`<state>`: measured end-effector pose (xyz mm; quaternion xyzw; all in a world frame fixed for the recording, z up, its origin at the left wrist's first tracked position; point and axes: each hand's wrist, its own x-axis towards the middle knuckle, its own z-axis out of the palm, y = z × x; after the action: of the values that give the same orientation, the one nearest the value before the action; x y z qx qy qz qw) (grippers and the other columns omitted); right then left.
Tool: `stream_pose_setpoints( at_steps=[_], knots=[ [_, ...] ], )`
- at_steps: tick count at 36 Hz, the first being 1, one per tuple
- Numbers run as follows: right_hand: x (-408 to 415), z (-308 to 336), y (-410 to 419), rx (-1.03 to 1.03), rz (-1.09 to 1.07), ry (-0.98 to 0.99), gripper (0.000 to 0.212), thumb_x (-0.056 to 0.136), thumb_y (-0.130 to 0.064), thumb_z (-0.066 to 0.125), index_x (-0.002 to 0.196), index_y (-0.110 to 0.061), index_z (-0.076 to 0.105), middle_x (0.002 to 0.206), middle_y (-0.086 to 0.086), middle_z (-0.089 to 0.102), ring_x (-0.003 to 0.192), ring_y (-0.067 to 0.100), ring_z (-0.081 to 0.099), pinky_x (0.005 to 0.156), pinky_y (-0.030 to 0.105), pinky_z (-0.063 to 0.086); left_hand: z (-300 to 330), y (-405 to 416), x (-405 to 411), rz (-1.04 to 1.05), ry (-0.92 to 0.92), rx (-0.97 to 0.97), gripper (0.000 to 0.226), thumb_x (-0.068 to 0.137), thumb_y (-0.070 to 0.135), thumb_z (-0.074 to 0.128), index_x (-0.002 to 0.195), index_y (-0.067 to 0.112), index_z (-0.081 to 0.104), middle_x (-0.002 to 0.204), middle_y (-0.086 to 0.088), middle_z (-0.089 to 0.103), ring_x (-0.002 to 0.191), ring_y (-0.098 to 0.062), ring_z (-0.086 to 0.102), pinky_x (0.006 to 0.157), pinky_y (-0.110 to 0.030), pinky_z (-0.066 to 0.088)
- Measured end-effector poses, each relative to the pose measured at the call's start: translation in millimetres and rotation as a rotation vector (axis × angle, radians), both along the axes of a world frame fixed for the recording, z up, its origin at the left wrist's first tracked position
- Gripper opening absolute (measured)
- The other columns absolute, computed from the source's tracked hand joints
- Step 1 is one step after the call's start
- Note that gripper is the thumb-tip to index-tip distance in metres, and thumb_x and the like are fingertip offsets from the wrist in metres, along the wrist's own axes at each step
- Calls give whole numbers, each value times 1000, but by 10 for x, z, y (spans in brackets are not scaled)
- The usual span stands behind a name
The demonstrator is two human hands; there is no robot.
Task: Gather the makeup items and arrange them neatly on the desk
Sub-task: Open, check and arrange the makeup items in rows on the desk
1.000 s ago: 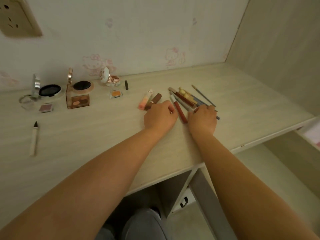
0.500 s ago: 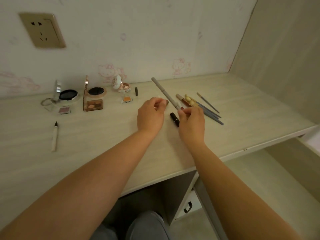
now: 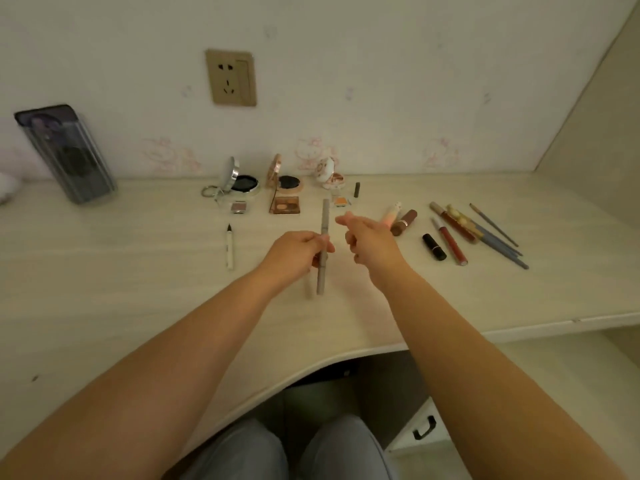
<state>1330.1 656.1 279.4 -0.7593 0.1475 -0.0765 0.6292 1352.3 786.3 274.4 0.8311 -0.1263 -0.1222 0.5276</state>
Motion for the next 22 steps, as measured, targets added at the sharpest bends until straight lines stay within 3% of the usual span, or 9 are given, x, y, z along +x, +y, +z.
stream_pose_setpoints(
  at_steps=[4, 10, 16, 22],
  knots=[
    [84, 67, 136, 87, 105, 120, 27, 97, -36, 46, 86, -19, 64, 66, -2, 40, 55, 11, 32, 50, 23, 27, 0, 248, -64, -76, -26, 140, 29, 96, 29, 45, 78, 26, 68, 73, 9, 61, 72, -9, 57, 62, -23, 39],
    [154, 4, 349, 201, 166, 204, 29, 99, -28, 45, 79, -12, 58, 58, -3, 34, 49, 9, 26, 42, 19, 23, 47, 451, -128, -91, 30, 140, 29, 95, 28, 48, 73, 23, 66, 70, 7, 58, 64, -7, 53, 57, -20, 37],
    [284, 148, 93, 520, -144, 171, 35, 101, -12, 33, 69, -12, 47, 43, -3, 39, 28, 4, 24, 37, 15, 17, 82, 599, -213, -158, 156, 138, 28, 95, 25, 50, 74, 18, 67, 70, 2, 60, 68, -10, 54, 63, -22, 39],
    [347, 117, 158, 256, -79, 150, 36, 100, -26, 43, 67, -13, 51, 49, -3, 37, 41, 7, 24, 34, 16, 19, 59, 587, -50, 147, 71, -12, 25, 91, 33, 57, 89, 14, 71, 74, 9, 65, 63, -2, 60, 56, -13, 43]
  ],
)
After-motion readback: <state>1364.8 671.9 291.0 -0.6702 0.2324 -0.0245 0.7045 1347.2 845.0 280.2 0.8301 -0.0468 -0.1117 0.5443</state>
